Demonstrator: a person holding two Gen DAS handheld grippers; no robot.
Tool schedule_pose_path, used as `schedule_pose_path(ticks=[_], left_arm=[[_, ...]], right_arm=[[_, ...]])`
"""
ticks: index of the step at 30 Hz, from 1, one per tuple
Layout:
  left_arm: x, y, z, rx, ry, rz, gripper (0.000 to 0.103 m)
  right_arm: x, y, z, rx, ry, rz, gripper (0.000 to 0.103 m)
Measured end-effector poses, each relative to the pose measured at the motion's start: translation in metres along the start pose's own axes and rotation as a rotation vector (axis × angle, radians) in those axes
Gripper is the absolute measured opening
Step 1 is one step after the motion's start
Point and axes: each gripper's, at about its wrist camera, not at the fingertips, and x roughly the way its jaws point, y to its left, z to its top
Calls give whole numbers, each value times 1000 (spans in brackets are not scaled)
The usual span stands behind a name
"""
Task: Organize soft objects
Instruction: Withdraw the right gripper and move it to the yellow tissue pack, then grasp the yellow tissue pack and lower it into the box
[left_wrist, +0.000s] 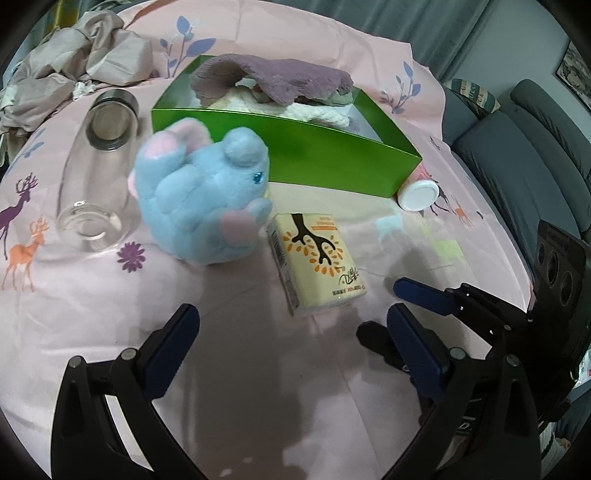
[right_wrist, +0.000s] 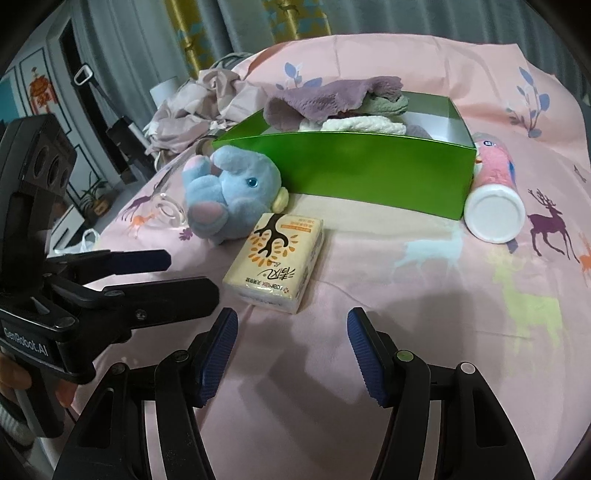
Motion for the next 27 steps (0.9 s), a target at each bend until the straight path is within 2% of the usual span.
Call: schedule_pose_path(ticks=[6, 9, 12, 15, 19, 21, 27], left_arm=[[9, -5, 5, 17, 11, -14, 101], [14, -6, 8, 19, 16, -22, 97], [18, -7, 10, 23, 21, -31, 90], [23, -8, 12, 29, 25, -39, 77], [30, -6, 13, 17, 44, -62, 56], [31, -5, 13, 4, 48, -78, 47], [29, -6, 12, 2, 46, -81, 44]], right_arm=[[8, -2, 4, -11, 10, 6, 63], [12, 0, 6, -22, 14, 15, 63], [16, 0, 8, -31, 21, 25, 63], [22, 1, 11, -41, 27, 34, 63], [29, 1, 15, -42, 34, 44, 62], [30, 3, 16, -50, 39, 50, 54], [32, 7, 15, -62, 45, 61, 42]])
